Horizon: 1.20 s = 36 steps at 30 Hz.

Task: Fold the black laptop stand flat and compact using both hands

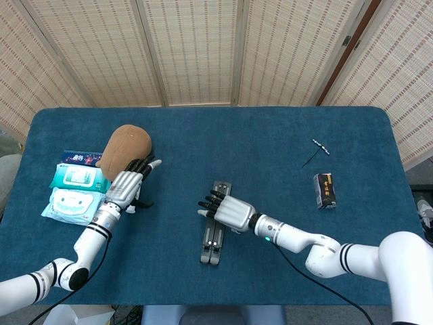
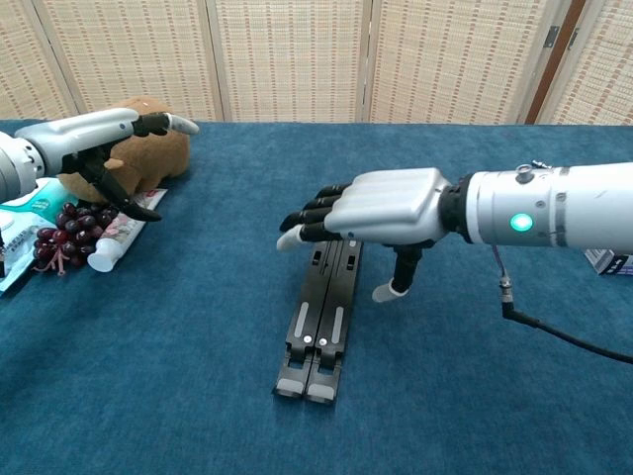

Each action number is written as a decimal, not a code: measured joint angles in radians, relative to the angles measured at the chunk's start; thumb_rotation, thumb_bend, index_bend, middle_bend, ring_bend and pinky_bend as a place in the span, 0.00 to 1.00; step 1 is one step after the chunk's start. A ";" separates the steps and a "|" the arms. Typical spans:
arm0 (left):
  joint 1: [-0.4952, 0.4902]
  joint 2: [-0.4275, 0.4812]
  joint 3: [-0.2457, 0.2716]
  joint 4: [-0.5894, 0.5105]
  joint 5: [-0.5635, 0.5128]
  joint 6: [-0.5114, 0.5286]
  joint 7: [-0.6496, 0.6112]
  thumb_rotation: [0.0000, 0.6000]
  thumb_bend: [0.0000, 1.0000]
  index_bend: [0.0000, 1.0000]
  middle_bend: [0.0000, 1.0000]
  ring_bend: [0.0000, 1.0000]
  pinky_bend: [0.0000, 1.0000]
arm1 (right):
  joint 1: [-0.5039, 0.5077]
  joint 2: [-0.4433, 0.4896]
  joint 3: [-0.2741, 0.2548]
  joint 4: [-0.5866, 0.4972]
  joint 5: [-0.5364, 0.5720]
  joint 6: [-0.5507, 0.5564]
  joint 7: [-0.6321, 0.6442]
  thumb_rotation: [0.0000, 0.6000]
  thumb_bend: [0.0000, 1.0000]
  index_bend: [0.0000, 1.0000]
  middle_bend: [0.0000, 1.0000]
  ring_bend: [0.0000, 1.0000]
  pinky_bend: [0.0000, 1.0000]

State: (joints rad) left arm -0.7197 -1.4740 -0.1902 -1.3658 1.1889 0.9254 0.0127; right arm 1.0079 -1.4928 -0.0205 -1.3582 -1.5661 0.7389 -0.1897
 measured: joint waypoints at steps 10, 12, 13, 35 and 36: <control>0.064 0.015 0.015 -0.016 0.030 0.133 0.068 1.00 0.12 0.08 0.03 0.06 0.00 | -0.231 0.143 0.013 -0.167 0.174 0.261 -0.142 1.00 0.11 0.00 0.00 0.00 0.00; 0.081 0.025 0.016 -0.024 0.025 0.152 0.078 1.00 0.12 0.08 0.03 0.06 0.00 | -0.290 0.171 0.012 -0.191 0.194 0.334 -0.149 1.00 0.11 0.00 0.00 0.00 0.00; 0.088 0.030 0.017 -0.026 0.022 0.161 0.082 1.00 0.12 0.08 0.03 0.06 0.00 | -0.316 0.182 0.011 -0.199 0.200 0.364 -0.149 1.00 0.11 0.00 0.00 0.00 0.00; 0.420 0.199 0.136 -0.152 0.169 0.557 0.015 1.00 0.12 0.09 0.04 0.06 0.00 | -0.778 0.291 -0.034 -0.178 0.197 0.792 0.071 1.00 0.11 0.00 0.00 0.00 0.00; 0.441 0.207 0.146 -0.161 0.181 0.580 0.014 1.00 0.12 0.09 0.04 0.06 0.00 | -0.791 0.292 -0.034 -0.178 0.194 0.800 0.074 1.00 0.11 0.00 0.00 0.00 0.00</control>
State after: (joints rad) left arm -0.2789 -1.2666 -0.0440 -1.5264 1.3698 1.5054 0.0268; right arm 0.2173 -1.2004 -0.0548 -1.5360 -1.3717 1.5392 -0.1152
